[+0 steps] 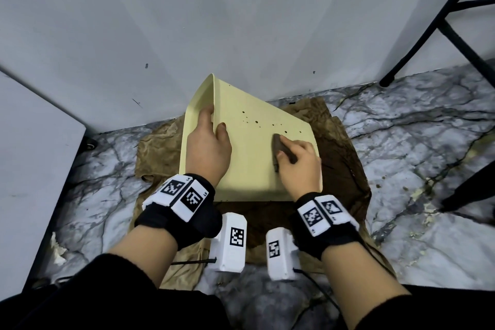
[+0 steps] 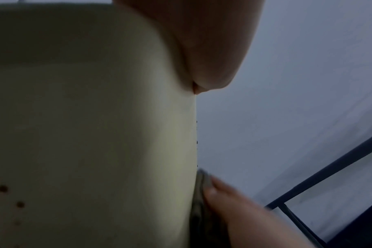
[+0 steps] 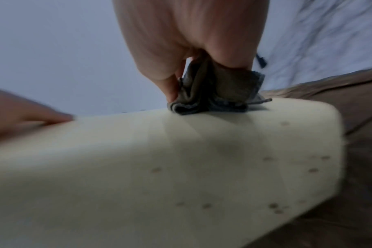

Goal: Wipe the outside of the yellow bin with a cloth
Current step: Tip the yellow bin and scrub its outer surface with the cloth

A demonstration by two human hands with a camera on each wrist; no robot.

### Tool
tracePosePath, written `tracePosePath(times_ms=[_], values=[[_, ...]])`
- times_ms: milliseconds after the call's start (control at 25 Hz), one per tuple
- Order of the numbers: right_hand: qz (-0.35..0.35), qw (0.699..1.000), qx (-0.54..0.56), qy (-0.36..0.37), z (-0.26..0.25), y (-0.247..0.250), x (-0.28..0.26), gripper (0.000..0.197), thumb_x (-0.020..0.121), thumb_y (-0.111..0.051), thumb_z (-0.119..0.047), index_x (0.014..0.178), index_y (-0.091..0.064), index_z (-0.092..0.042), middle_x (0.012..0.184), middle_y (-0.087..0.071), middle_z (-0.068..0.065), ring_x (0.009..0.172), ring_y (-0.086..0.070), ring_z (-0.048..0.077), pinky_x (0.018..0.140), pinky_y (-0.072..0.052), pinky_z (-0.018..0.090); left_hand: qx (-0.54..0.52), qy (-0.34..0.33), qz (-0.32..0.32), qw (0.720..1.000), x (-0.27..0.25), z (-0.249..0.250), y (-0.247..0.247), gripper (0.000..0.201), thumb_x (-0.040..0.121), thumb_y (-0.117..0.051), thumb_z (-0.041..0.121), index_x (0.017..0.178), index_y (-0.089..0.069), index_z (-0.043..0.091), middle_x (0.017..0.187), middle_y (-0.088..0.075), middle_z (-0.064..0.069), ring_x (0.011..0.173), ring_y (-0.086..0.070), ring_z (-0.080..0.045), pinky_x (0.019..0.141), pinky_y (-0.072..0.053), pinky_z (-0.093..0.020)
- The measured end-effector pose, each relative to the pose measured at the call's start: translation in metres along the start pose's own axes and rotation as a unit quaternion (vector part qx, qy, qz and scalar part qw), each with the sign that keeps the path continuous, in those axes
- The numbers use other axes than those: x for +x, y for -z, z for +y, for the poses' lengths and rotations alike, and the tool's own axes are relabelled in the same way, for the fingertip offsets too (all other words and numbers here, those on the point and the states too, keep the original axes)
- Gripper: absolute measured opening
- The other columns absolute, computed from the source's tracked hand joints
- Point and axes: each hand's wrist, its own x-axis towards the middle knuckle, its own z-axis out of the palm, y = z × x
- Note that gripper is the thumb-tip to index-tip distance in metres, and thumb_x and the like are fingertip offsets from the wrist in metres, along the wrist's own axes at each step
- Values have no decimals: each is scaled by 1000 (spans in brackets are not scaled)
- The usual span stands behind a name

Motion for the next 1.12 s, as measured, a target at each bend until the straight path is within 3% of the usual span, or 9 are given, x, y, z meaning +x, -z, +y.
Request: tracePosePath(times_ms=[120, 240, 320, 400, 520, 680, 880, 1040, 1120], values=[[-36, 994, -1, 106, -44, -23, -12, 34, 85, -55, -14, 117, -59, -26, 117, -55, 3, 105, -40, 25, 85, -22, 14, 0, -21, 11, 1000, 0, 2, -3, 36, 90, -42, 10, 126, -41, 11, 103, -66, -19, 93, -60, -34, 60, -28, -21], [-49, 987, 8, 150, -60, -27, -14, 35, 85, -55, -14, 117, -59, -27, 112, -56, 3, 100, -40, 24, 85, -23, 14, 1, -35, 14, 999, -1, 1, -3, 36, 89, -43, 8, 125, -43, 10, 98, -67, -20, 89, -61, -34, 59, -30, -22], [-54, 989, 11, 135, -55, -23, -10, 34, 86, -54, -14, 117, -59, -27, 112, -56, 4, 103, -40, 24, 89, -25, 15, 2, -42, 12, 999, -1, 0, -3, 35, 89, -43, 8, 124, -43, 9, 97, -67, -20, 88, -60, -36, 60, -30, -23], [-43, 994, 16, 97, -41, -16, -1, 33, 85, -55, -13, 116, -60, -26, 114, -55, 5, 108, -44, 27, 99, -32, 25, 8, -48, 9, 999, -2, 0, -3, 35, 90, -43, 8, 125, -43, 8, 96, -66, -21, 86, -59, -36, 58, -27, -23], [-13, 999, 6, 35, -12, -4, 14, 32, 85, -56, -13, 115, -61, -23, 117, -55, 8, 113, -46, 32, 104, -37, 37, 11, -38, 1, 999, -4, 1, -1, 38, 91, -43, 9, 129, -40, 9, 105, -65, -20, 92, -58, -32, 60, -27, -19], [18, 999, -11, -43, 26, 11, 22, 31, 86, -56, -16, 116, -60, -23, 119, -53, 9, 109, -48, 34, 104, -37, 40, 6, -20, -13, 1000, -5, 3, 1, 39, 92, -41, 9, 130, -38, 10, 111, -62, -17, 100, -57, -31, 62, -27, -18], [48, 996, -5, -75, 42, 15, 25, 32, 85, -57, -15, 116, -61, -21, 119, -53, 12, 108, -49, 36, 103, -37, 39, -10, -20, -52, 998, 1, 9, 4, 33, 90, -38, 3, 123, -35, 6, 99, -50, -2, 81, -45, -17, 59, -27, -21], [67, 995, 2, -72, 44, 13, 21, 31, 84, -57, -13, 114, -62, -21, 118, -54, 11, 108, -49, 35, 99, -39, 34, -13, -2, -60, 998, 7, 10, 6, 22, 85, -38, -1, 102, -30, 11, 74, -46, 4, 64, -44, -17, 52, -22, -29], [72, 995, 3, -75, 40, 10, 20, 31, 84, -57, -12, 114, -62, -20, 119, -54, 10, 109, -49, 36, 97, -38, 32, 0, -1, -43, 999, 8, 10, 6, 22, 87, -38, 0, 107, -34, 5, 71, -45, 1, 63, -44, -21, 55, -23, -30]])
